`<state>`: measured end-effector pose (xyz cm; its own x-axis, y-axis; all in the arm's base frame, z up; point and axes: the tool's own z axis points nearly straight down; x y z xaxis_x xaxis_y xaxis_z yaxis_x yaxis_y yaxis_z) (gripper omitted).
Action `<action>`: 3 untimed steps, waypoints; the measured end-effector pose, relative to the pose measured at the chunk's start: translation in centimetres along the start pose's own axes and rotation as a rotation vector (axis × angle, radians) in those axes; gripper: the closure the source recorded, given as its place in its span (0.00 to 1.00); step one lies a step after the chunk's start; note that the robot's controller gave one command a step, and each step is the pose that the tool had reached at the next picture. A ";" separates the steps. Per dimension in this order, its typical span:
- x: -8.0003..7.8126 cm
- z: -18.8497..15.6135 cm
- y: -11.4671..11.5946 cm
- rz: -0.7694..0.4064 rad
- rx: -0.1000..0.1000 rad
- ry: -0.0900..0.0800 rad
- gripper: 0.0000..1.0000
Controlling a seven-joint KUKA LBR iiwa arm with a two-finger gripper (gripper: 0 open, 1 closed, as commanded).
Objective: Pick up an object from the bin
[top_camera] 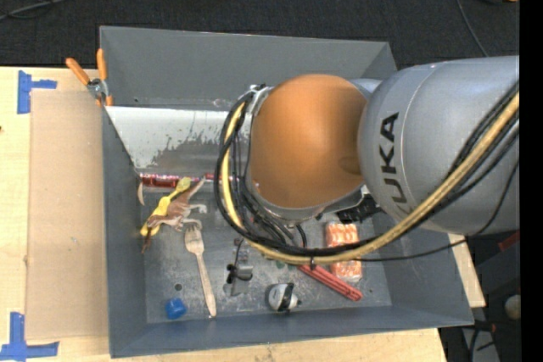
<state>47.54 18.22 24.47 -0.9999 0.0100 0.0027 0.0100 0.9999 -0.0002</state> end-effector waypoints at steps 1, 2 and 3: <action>0.0 0.0 0.0 0.000 0.000 0.000 0.00; -1.8 6.8 -1.5 -0.069 -0.001 -0.006 0.00; -3.4 14.3 -3.4 -0.097 -0.003 -0.010 0.00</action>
Offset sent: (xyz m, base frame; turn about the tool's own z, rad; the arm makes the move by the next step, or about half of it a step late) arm 0.0377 -0.0377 -0.1558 -0.1374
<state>50.84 14.76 10.18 -0.9962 -0.0865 -0.0079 -0.0866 0.9962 0.0029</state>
